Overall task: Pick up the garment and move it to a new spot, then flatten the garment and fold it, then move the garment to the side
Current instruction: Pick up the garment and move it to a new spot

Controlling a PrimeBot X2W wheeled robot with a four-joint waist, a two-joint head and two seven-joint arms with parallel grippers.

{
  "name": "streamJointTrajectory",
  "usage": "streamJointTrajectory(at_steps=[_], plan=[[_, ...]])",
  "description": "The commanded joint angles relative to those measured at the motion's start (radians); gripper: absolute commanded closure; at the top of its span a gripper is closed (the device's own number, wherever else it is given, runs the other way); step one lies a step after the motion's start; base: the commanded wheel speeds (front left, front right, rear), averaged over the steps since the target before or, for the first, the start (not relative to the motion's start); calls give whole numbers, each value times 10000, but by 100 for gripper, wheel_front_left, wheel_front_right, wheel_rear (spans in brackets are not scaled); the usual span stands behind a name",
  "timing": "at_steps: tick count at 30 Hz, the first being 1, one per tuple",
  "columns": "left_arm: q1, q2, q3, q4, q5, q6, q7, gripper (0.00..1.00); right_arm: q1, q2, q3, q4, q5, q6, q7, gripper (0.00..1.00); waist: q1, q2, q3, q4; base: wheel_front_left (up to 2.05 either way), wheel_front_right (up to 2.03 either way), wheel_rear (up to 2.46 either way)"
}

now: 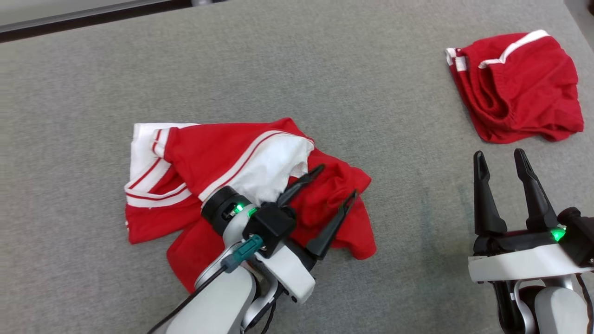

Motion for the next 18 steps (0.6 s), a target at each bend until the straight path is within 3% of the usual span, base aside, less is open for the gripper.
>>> streamJointTrajectory(at_steps=[1,5,13,18], plan=[[-46,55,82,-192,-111,3,-133,0,-116,-14,-43,-24,-94,-4,12,0,0,0,-219,252,0,0,0],[331,283,465,-856,-324,310,-380,0,-40,-39,-121,-121,-267,-2,207,0,0,0,-680,742,0,0,0],[1091,731,2321,-1459,-922,1779,-738,0,264,-336,-115,-461,-387,-2,721,0,0,0,-1410,1670,0,0,0],[1638,1091,3537,-1469,-1313,2386,-911,0,461,-488,-79,-619,-354,-4,986,0,0,0,-1695,2121,0,0,0]])
